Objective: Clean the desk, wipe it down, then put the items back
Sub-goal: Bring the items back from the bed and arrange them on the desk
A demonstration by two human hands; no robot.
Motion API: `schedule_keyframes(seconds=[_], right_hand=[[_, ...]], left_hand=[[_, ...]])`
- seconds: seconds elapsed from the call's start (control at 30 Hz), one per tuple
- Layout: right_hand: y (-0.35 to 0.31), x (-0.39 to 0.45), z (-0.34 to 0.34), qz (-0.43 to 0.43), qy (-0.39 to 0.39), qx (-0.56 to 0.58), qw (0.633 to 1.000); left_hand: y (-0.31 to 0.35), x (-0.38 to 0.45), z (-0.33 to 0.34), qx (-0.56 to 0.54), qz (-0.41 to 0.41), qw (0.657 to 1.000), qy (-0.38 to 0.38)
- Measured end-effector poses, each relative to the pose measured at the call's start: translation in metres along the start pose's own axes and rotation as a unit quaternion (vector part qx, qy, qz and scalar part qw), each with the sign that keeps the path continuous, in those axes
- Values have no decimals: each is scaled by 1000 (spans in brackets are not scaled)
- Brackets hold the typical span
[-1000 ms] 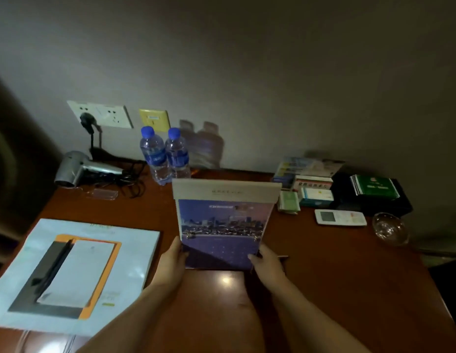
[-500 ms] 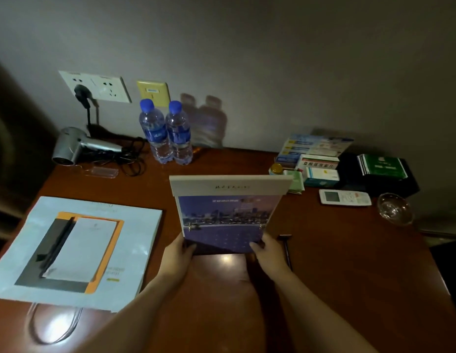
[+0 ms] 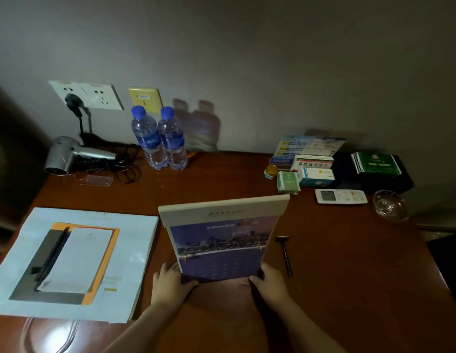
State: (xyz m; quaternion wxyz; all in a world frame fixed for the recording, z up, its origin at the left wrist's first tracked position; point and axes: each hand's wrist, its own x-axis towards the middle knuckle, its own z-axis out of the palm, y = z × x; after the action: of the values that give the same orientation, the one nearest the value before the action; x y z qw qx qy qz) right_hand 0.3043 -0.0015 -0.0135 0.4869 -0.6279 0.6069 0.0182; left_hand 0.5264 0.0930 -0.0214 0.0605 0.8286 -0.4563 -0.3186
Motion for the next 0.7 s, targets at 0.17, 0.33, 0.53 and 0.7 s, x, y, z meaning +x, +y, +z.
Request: schedule_keyframes(seconds=[0.17, 0.33, 0.53, 0.7], right_hand=[[7, -5, 8, 19, 74, 31, 997], [7, -2, 12, 63, 101, 67, 991], [0, 2, 12, 103, 108, 89, 985], [-13, 19, 8, 96, 84, 57, 990]], left_hand=[[9, -14, 13, -209, -41, 974, 79], [19, -21, 22, -288, -117, 941, 133], [26, -7, 23, -295, -146, 929, 169], [26, 22, 15, -274, -137, 939, 153]])
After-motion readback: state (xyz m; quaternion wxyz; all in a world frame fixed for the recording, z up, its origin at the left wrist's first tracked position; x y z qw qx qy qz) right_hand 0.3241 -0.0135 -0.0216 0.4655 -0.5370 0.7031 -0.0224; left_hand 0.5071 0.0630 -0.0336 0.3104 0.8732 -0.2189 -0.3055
